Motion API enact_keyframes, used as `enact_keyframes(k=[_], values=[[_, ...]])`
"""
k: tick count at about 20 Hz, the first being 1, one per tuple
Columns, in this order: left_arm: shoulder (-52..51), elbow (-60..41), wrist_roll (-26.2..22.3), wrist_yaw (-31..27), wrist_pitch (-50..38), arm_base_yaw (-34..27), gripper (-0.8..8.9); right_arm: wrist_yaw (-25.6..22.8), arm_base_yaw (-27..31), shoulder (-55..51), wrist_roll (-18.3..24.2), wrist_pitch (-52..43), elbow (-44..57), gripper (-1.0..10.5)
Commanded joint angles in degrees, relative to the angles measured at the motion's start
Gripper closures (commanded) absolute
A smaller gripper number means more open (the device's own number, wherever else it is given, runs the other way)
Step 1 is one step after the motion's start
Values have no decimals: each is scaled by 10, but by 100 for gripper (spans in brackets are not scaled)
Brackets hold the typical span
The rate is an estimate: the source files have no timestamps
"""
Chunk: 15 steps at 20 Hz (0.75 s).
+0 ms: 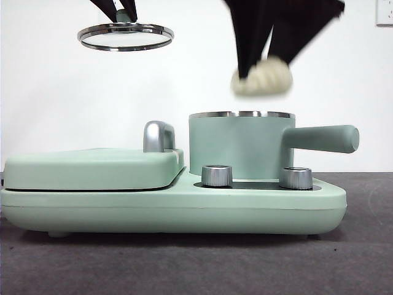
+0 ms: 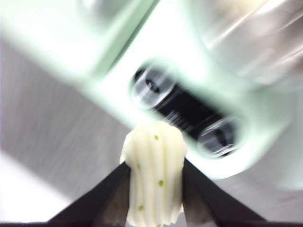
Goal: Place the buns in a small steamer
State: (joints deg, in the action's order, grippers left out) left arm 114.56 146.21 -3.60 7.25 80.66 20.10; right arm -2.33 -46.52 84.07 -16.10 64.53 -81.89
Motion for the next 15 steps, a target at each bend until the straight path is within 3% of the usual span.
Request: enact_keyframes(k=[1,7,15], values=[[-6,23,1,3,-9,2,762,0,56,54,60,33,-105,810],[-6,23,2,3,-9,2,762,15,150,193,127,56,-261,810],[-6,23,2,3,-10,2,762,9,176,292,142,34,-273,810]])
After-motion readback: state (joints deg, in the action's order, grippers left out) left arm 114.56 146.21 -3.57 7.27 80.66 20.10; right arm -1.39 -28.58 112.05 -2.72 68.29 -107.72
